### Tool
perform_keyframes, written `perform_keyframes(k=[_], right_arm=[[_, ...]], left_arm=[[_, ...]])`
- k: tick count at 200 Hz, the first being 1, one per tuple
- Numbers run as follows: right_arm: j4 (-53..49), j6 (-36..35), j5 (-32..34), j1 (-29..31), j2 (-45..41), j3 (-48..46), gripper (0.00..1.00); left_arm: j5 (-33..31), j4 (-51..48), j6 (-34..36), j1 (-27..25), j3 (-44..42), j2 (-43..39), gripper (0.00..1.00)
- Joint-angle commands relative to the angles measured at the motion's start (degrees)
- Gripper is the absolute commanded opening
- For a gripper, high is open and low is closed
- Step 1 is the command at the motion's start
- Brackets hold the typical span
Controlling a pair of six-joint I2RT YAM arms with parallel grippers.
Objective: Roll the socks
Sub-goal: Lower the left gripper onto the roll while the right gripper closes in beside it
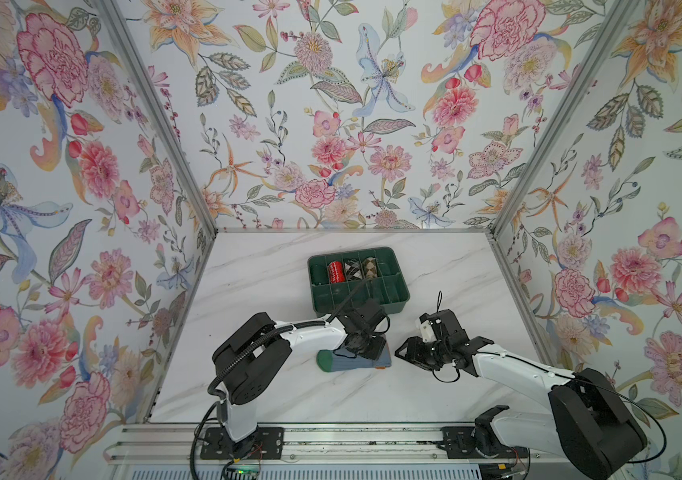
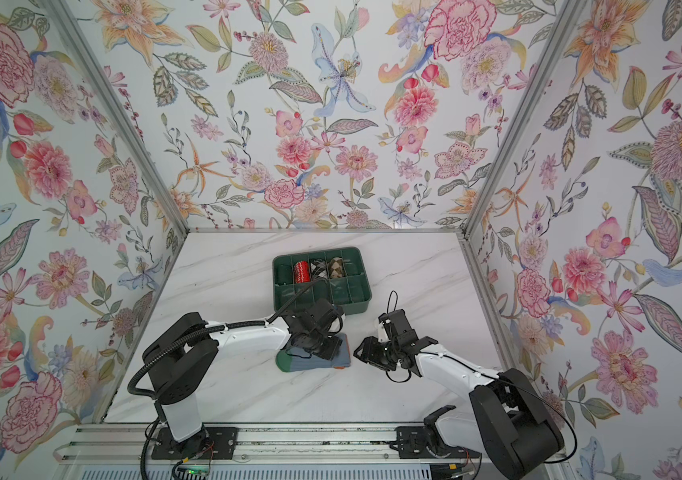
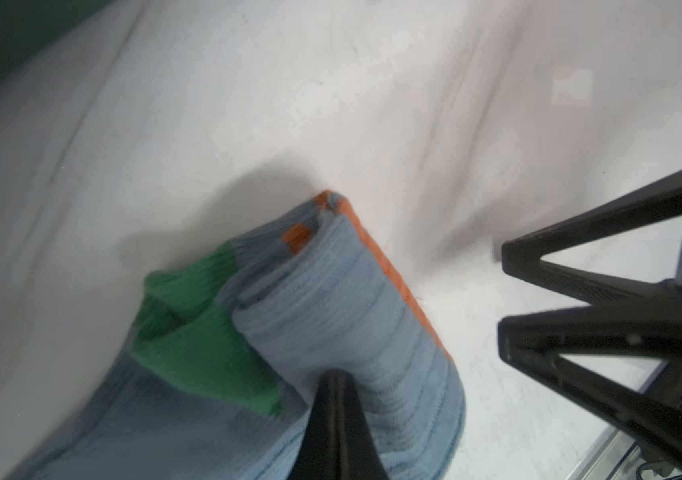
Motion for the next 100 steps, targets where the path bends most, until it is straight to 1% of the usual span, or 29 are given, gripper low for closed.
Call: perform_keyframes(k=[1, 55, 100], right_arm=[[2.5, -1.9, -2.6, -0.8, 0.6, 0.4, 0.52], [9.2, -1.8, -8.5, -3.4, 2.7, -2.0, 0.44], [13.7, -1.3, -10.4, -4.5, 6.2, -3.3, 0.42]], left_arm=[[-1.8, -0.1, 0.5, -0.7, 0.7, 2.1, 0.01], [-1.2, 0.0, 0.5, -0.6, 0.8, 4.3, 0.01], [-0.7, -0.1, 0.5, -0.3, 0.2, 5.1, 0.01]])
